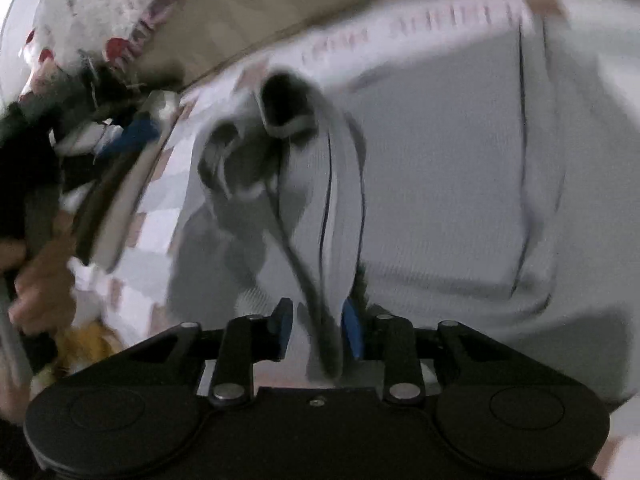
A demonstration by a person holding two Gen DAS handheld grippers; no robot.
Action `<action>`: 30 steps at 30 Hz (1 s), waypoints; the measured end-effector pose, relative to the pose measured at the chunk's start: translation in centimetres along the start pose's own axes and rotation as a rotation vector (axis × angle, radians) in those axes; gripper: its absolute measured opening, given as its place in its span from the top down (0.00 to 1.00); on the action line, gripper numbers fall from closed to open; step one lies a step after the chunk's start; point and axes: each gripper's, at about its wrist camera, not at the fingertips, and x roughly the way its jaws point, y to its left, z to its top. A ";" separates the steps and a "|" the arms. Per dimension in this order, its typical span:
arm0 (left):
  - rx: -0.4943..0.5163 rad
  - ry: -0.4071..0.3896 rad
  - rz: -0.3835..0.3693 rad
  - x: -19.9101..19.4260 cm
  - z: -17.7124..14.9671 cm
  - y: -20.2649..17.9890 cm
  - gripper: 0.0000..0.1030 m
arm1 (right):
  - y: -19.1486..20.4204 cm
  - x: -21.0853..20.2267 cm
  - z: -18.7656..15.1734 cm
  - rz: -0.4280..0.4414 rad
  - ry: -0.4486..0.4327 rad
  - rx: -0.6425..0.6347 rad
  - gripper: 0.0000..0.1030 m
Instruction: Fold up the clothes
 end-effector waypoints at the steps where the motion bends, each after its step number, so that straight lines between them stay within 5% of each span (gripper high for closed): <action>1: -0.020 0.004 0.029 -0.1 -0.9 0.7 0.32 | 0.7 -0.5 0.1 -0.018 -0.036 -0.053 0.66; 7: -0.183 0.108 0.038 1.3 -6.1 4.7 0.54 | 2.5 0.3 0.8 0.224 -0.142 -0.198 0.67; 10: -0.179 0.115 0.040 1.2 -7.5 5.2 0.57 | 5.5 2.6 0.9 0.093 -0.217 -0.395 0.61; 13: -0.099 0.119 0.077 1.0 -7.9 4.2 0.57 | 6.1 5.4 0.7 -0.063 -0.176 -0.478 0.50; 15: -0.079 0.121 0.081 0.8 -8.5 4.2 0.57 | 5.1 6.9 0.5 -0.087 -0.140 -0.485 0.50; 16: -0.070 0.122 0.083 0.7 -8.8 4.2 0.57 | 4.6 6.8 0.8 -0.057 -0.153 -0.452 0.54; 17: -0.067 0.123 0.084 0.7 -8.9 4.4 0.57 | 4.0 6.6 1.1 -0.026 -0.165 -0.418 0.90; 18: -0.053 0.124 0.084 0.5 -9.1 4.3 0.57 | 3.4 6.2 1.7 0.014 -0.161 -0.360 0.95; 21: -0.008 0.146 0.105 0.3 -9.3 4.1 0.57 | 0.7 4.3 2.9 0.011 -0.204 -0.145 0.96; 25: 0.015 0.172 0.109 0.4 -9.1 4.1 0.56 | -4.2 3.1 3.4 -0.024 -0.140 0.143 0.94; 27: -0.017 0.167 0.057 0.4 -9.0 4.2 0.54 | -5.1 2.4 3.6 -0.045 -0.131 0.166 0.89; 30: -0.046 0.164 -0.052 0.7 -9.1 3.9 0.54 | -4.7 1.8 4.4 0.048 -0.196 0.141 0.84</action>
